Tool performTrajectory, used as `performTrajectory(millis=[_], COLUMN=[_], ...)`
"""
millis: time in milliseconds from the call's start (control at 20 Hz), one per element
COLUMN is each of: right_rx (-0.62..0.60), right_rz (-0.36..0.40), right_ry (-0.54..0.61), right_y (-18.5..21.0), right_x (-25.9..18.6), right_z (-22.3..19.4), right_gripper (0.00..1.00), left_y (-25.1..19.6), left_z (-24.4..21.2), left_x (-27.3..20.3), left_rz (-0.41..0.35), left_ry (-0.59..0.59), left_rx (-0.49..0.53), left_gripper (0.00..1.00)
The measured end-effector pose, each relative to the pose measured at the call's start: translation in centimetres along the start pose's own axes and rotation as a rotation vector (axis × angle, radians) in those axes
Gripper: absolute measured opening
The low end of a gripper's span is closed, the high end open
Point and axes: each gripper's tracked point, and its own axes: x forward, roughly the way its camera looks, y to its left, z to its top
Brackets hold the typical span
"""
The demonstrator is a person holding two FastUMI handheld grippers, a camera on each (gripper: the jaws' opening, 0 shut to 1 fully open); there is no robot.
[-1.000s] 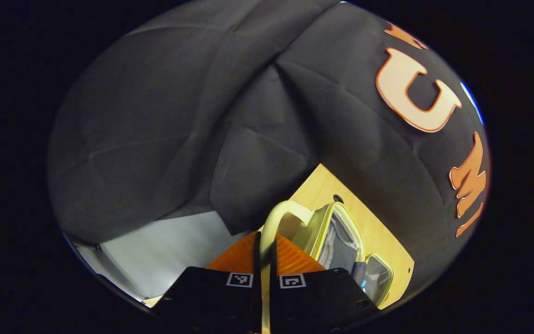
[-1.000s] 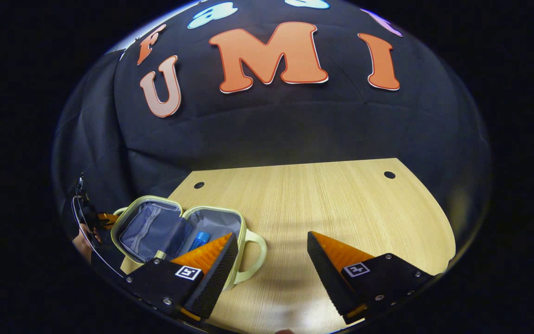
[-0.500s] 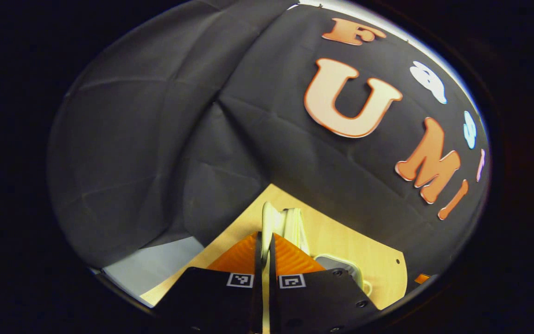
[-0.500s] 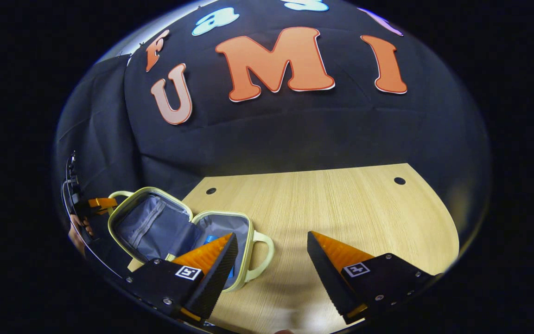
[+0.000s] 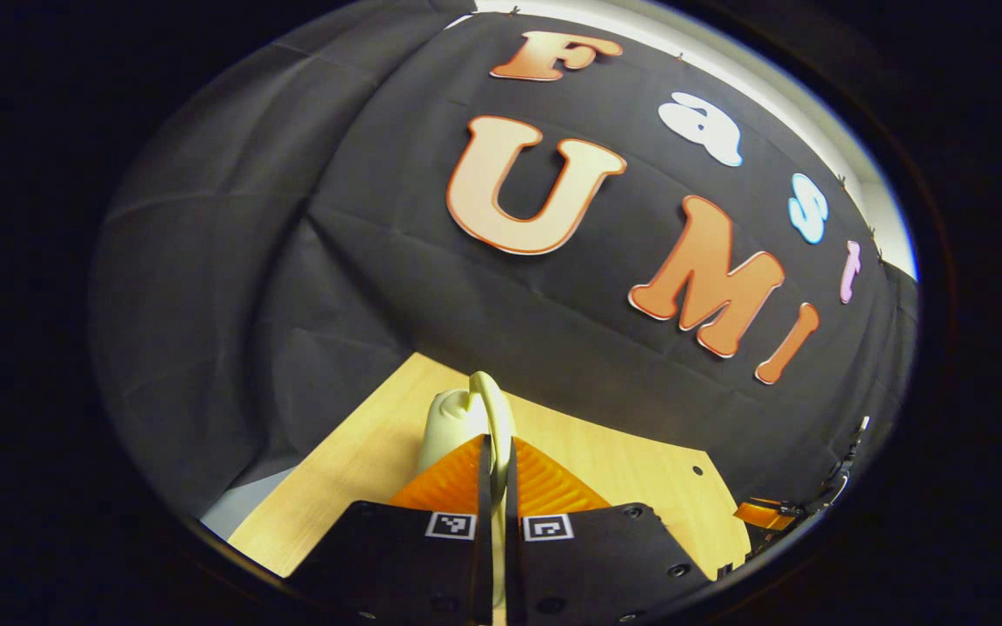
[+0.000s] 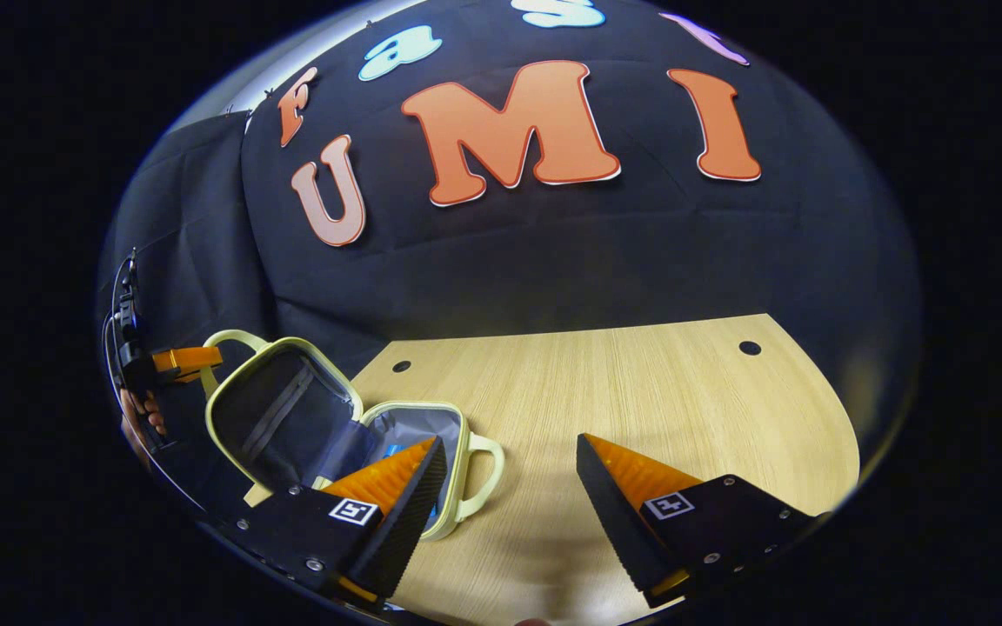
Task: First open the suitcase, pack the skin care products into it, and then close the suitcase.
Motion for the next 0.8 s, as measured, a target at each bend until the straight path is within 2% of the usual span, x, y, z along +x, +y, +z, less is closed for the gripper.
performTrajectory(millis=[400, 800], right_rx=[-0.007, 0.001], right_rz=[-0.014, -0.032], right_ry=[-0.017, -0.016], right_y=[-1.9, -3.9], right_x=[-0.7, -0.6], right_z=[-0.1, -0.1], right_gripper=[0.95, 0.95], left_y=[-8.8, -15.4], left_z=[-2.8, -7.3], left_x=[1.6, 4.4], left_rz=[-0.145, -0.248], left_ry=[0.071, 0.174], left_rx=[-0.011, -0.013], left_gripper=[0.06, 0.04])
